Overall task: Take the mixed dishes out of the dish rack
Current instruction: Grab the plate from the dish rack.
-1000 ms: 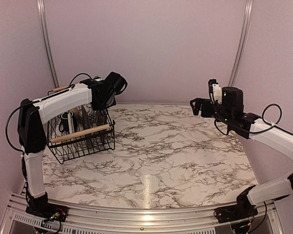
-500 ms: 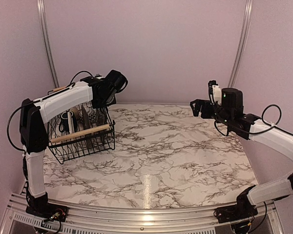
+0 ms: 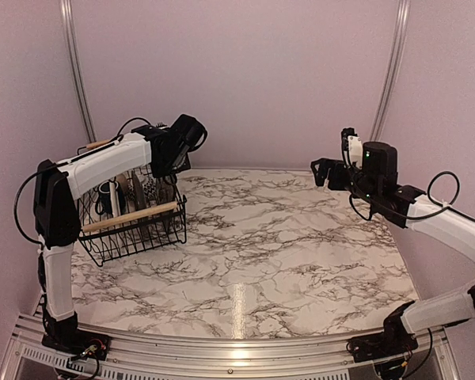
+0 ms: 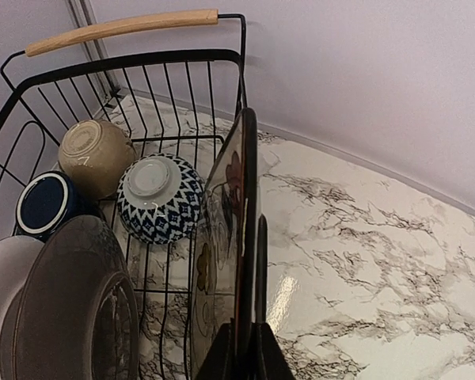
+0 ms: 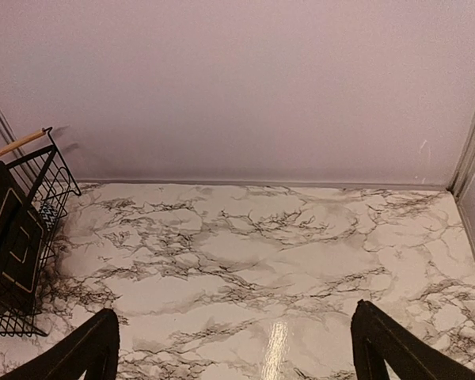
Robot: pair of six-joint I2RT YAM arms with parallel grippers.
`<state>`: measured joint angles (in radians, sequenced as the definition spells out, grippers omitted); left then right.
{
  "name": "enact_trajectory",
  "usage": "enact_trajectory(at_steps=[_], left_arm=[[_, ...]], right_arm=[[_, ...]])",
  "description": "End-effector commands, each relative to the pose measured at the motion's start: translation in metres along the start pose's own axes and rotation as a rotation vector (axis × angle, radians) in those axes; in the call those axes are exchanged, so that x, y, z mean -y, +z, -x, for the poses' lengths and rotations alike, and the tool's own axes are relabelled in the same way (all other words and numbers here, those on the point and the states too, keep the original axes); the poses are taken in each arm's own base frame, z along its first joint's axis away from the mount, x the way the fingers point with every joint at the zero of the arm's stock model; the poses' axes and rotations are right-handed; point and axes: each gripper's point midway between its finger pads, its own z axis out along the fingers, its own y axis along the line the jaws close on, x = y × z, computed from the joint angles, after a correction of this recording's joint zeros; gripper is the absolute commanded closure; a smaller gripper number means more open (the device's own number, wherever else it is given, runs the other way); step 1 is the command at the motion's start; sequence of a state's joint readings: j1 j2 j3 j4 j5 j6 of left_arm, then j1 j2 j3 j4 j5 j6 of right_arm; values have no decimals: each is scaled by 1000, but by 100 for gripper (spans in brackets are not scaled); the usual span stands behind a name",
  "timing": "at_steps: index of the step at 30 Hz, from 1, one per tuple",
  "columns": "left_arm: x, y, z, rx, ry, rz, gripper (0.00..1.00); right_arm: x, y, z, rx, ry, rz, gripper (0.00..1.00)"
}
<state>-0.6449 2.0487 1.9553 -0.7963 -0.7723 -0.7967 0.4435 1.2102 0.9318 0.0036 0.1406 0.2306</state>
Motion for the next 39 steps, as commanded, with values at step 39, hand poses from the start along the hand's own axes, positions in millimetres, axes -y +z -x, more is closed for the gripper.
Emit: enact_trajectory(at_steps=[39], left_arm=[[-34, -116, 118, 332, -160, -309, 100]], right_arm=[[-8, 5, 7, 10, -9, 22, 1]])
